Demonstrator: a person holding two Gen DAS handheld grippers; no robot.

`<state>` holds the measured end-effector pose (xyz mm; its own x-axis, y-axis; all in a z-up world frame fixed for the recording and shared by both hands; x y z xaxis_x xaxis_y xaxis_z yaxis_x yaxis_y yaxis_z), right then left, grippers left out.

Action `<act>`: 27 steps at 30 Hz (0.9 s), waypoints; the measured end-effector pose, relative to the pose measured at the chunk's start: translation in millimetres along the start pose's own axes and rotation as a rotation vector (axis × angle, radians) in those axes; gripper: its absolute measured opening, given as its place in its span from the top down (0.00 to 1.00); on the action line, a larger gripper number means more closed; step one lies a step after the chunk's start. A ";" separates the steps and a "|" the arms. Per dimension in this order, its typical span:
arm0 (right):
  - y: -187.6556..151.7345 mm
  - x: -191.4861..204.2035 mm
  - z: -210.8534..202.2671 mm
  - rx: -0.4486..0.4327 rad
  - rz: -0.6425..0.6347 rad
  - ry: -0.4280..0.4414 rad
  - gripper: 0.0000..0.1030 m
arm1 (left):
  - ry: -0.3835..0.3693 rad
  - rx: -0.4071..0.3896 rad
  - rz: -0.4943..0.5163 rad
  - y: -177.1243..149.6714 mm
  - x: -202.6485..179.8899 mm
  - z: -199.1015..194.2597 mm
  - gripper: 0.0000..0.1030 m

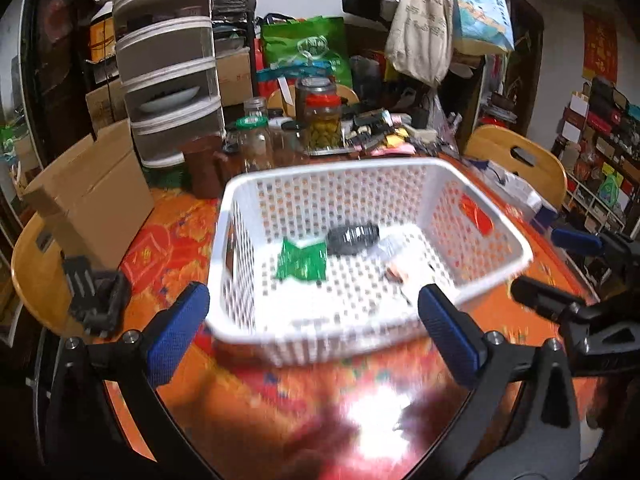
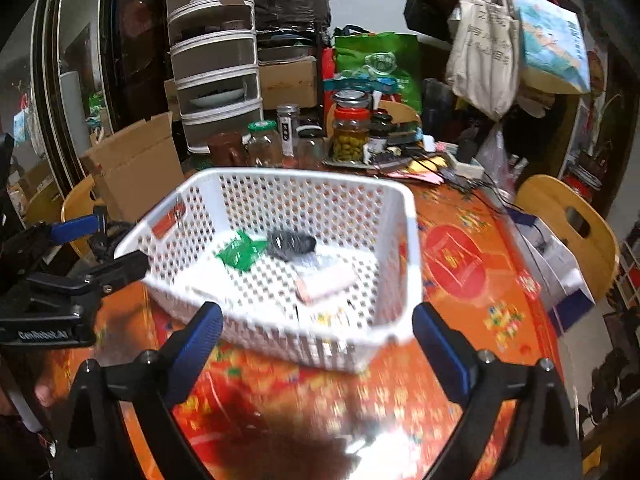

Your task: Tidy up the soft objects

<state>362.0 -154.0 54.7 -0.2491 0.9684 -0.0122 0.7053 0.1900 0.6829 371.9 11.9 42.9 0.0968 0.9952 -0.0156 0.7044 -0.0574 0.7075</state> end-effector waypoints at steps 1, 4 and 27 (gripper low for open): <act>-11.0 -1.2 -4.8 0.000 0.003 -0.025 0.07 | -0.006 0.005 -0.002 -8.3 -0.4 -4.0 0.00; -38.0 -3.9 -17.9 -0.017 0.027 -0.067 0.07 | -0.012 0.014 -0.015 -39.8 -1.8 -23.3 0.00; -146.3 42.5 -225.9 -0.344 0.096 -0.052 0.01 | -0.024 -0.117 -0.098 -175.0 -19.5 -209.3 0.00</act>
<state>98.3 -177.1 119.2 -0.1523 0.9878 0.0327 0.4571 0.0411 0.8885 99.5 19.1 67.3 0.0499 0.9933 -0.1046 0.6246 0.0507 0.7793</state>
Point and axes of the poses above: each gripper's, at about its wrist camera, not at the fingertips, and z roughly the way its jaws point, x to its left, y to its top, the point moved 7 cm from there along z, roughly the way its jaws point, and after that the axes turned 5 degrees about x, right-handed, at the moved point
